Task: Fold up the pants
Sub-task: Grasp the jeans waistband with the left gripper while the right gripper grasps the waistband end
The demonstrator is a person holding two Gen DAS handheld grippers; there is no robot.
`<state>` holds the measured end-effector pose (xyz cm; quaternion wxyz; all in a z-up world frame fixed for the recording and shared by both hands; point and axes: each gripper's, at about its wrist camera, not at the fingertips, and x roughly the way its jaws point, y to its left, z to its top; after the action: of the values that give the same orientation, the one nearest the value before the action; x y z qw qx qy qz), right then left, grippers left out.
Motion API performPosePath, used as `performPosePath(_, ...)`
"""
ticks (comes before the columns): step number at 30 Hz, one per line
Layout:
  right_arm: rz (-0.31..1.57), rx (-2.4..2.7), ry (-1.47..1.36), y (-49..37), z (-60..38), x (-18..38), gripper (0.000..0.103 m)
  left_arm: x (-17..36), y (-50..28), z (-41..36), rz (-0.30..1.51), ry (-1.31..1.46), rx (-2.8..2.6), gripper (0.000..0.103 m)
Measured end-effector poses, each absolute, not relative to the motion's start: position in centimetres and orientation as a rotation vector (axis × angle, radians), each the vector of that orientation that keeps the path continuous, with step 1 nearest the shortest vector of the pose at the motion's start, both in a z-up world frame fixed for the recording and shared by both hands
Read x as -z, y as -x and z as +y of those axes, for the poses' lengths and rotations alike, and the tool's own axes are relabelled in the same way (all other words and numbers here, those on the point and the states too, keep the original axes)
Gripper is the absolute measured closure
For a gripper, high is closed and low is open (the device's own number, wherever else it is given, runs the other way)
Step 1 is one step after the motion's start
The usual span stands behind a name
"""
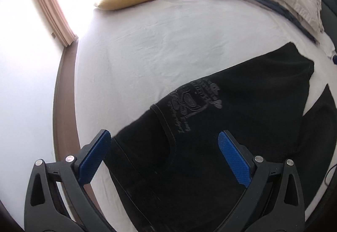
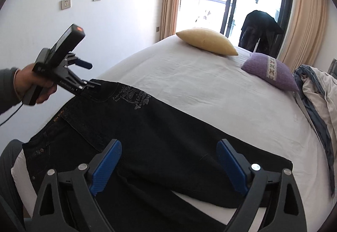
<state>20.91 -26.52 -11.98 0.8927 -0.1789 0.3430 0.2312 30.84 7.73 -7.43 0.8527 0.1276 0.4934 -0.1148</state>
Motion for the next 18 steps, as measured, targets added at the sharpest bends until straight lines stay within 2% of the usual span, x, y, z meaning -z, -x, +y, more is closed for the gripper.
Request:
performPosePath(2, 0.735, -0.515, 0.387, -22.4, -26.6, 12.8, 0.019, 8.7, -33.8, 8.6, 1.066, -0.276, 0.285, 0.004)
performPosePath(3, 0.743, -0.529, 0.391, -22.9, -26.7, 13.2, 0.019, 9.4, -34.8, 9.0, 1.088, -0.269, 0.303, 0.008)
performPosePath(4, 0.748, -0.537, 0.396, -23.5, -26.8, 13.7, 0.019, 10.1, -35.8, 9.4, 1.110, -0.262, 0.322, 0.013)
performPosePath(5, 0.754, -0.544, 0.399, -24.1, -26.9, 14.1, 0.020, 10.7, -36.9, 9.7, 1.129, -0.257, 0.343, 0.023)
performPosePath(9, 0.799, -0.584, 0.358, -26.5, -27.3, 15.6, 0.028, 13.5, -39.5, 9.7, 1.242, -0.259, 0.429, 0.031)
performPosePath(12, 0.811, -0.605, 0.343, -27.7, -27.1, 16.2, 0.029, 14.6, -40.3, 9.1, 1.271, -0.297, 0.454, 0.031)
performPosePath(14, 0.818, -0.625, 0.351, -28.2, -26.8, 16.5, 0.035, 15.1, -41.1, 9.0, 1.284, -0.301, 0.462, 0.031)
performPosePath(18, 0.833, -0.648, 0.378, -29.3, -26.1, 16.8, 0.037, 15.9, -43.1, 9.6, 1.329, -0.244, 0.474, 0.033)
